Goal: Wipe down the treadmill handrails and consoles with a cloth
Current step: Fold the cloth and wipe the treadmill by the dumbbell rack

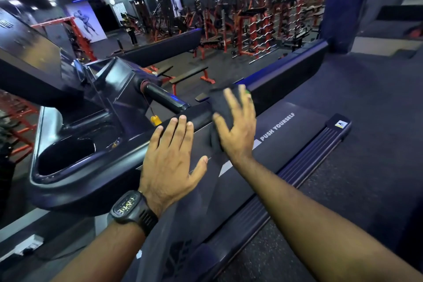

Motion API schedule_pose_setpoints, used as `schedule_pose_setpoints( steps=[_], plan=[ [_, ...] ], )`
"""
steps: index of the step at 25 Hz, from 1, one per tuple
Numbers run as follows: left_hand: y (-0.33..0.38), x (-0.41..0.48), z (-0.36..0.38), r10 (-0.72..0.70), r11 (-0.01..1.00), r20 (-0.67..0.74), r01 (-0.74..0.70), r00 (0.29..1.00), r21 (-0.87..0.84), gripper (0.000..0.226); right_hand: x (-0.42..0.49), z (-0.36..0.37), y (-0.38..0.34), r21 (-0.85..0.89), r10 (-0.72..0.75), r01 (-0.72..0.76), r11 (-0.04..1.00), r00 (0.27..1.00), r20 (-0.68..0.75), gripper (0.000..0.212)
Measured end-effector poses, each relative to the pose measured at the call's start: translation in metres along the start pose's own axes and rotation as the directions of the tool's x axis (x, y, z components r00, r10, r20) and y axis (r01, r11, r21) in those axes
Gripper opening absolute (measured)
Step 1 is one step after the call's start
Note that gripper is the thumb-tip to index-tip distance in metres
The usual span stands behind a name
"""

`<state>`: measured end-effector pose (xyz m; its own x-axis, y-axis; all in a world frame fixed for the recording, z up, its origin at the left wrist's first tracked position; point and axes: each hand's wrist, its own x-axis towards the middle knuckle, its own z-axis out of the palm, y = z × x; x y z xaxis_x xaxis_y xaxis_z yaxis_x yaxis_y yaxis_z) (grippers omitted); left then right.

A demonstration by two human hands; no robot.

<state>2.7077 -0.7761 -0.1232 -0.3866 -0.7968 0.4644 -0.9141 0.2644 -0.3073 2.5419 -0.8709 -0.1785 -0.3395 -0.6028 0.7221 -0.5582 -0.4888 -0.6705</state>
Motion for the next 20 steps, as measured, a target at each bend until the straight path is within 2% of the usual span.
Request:
schedule_pose_setpoints(
  steps=[1, 2, 3, 4, 5, 6, 7, 8, 9, 10, 11, 12, 13, 14, 15, 16, 17, 18, 19, 20],
  plan=[
    [0.001, 0.001, 0.000, -0.001, 1.000, 0.003, 0.001, 1.000, -0.001, 0.078, 0.003, 0.002, -0.010, 0.164, 0.315, -0.303, 0.939, 0.948, -0.051, 0.062],
    [0.002, 0.002, 0.001, -0.002, 1.000, 0.005, 0.002, 1.000, 0.001, 0.078, -0.003, 0.003, -0.020, 0.230, 0.507, -0.484, 0.844, 0.860, -0.050, 0.063],
    [0.002, 0.003, 0.001, 0.001, 1.000, 0.009, -0.001, 1.000, 0.003, 0.078, -0.012, 0.005, -0.027, 0.196, 0.502, -0.488, 0.851, 0.864, -0.030, 0.064],
    [0.002, 0.004, 0.002, 0.006, 1.000, 0.012, -0.006, 1.000, 0.007, 0.078, -0.024, 0.002, -0.026, 0.094, 0.311, -0.310, 0.946, 0.950, -0.004, 0.064],
    [0.003, 0.006, 0.002, 0.008, 1.000, 0.010, -0.008, 1.000, 0.010, 0.079, -0.029, -0.004, -0.014, 0.024, 0.076, -0.078, 0.997, 0.994, 0.080, 0.065],
    [0.005, 0.008, 0.002, 0.007, 1.000, 0.012, -0.007, 1.000, 0.013, 0.079, -0.019, -0.010, 0.004, -0.038, -0.119, 0.124, 0.991, 0.985, 0.128, 0.065],
    [0.008, 0.010, 0.001, 0.004, 1.000, 0.021, -0.004, 1.000, 0.016, 0.079, -0.004, -0.015, 0.017, -0.056, -0.126, 0.132, 0.990, 0.986, 0.108, 0.065],
    [0.010, 0.012, 0.002, 0.000, 1.000, 0.034, 0.000, 0.999, 0.015, 0.079, 0.009, -0.011, 0.026, 0.005, 0.026, -0.026, 1.000, 0.999, 0.034, 0.064],
    [0.012, 0.013, 0.002, -0.004, 1.000, 0.041, 0.003, 0.999, 0.013, 0.079, 0.017, -0.009, 0.019, 0.132, 0.288, -0.284, 0.950, 0.958, -0.011, 0.063],
    [0.013, 0.014, 0.003, -0.005, 1.000, 0.040, 0.004, 0.999, 0.013, 0.079, 0.016, -0.008, 0.004, 0.206, 0.511, -0.497, 0.843, 0.860, -0.013, 0.064],
    [0.013, 0.014, 0.004, -0.003, 1.000, 0.038, 0.003, 0.999, 0.015, 0.079, 0.009, -0.005, -0.009, 0.190, 0.542, -0.533, 0.825, 0.840, 0.005, 0.064],
    [0.013, 0.014, 0.004, -0.001, 1.000, 0.039, 0.000, 0.999, 0.018, 0.079, -0.002, -0.004, -0.015, 0.093, 0.383, -0.382, 0.919, 0.924, 0.011, 0.065],
    [0.013, 0.015, 0.004, 0.000, 1.000, 0.038, -0.001, 0.999, 0.020, 0.078, -0.010, -0.007, -0.010, 0.023, 0.147, -0.149, 0.989, 0.986, 0.077, 0.064],
    [0.014, 0.016, 0.004, -0.002, 1.000, 0.036, 0.002, 0.999, 0.020, 0.078, -0.005, -0.010, 0.004, -0.037, -0.051, 0.056, 0.998, 0.992, 0.114, 0.063],
    [0.014, 0.018, 0.004, -0.005, 1.000, 0.037, 0.004, 0.999, 0.021, 0.078, 0.009, -0.013, 0.014, -0.072, -0.101, 0.108, 0.992, 0.991, 0.092, 0.062],
    [0.016, 0.020, 0.004, -0.006, 1.000, 0.042, 0.005, 0.999, 0.021, 0.078, 0.021, -0.010, 0.021, -0.050, 0.006, -0.005, 0.999, 1.000, 0.028, 0.061],
    [0.018, 0.021, 0.004, -0.007, 1.000, 0.046, 0.006, 0.999, 0.019, 0.078, 0.030, -0.008, 0.015, 0.049, 0.208, -0.206, 0.977, 0.977, -0.035, 0.062],
    [0.019, 0.022, 0.004, -0.007, 1.000, 0.047, 0.006, 0.999, 0.019, 0.078, 0.031, -0.005, 0.004, 0.127, 0.397, -0.387, 0.913, 0.916, -0.060, 0.063],
    [0.019, 0.023, 0.005, -0.005, 1.000, 0.048, 0.004, 0.999, 0.019, 0.078, 0.024, -0.001, -0.007, 0.131, 0.437, -0.427, 0.895, 0.897, -0.062, 0.064],
    [0.018, 0.024, 0.006, 0.000, 1.000, 0.049, -0.001, 0.999, 0.021, 0.079, 0.015, 0.001, -0.010, 0.049, 0.309, -0.307, 0.951, 0.949, -0.058, 0.064]
  ],
)
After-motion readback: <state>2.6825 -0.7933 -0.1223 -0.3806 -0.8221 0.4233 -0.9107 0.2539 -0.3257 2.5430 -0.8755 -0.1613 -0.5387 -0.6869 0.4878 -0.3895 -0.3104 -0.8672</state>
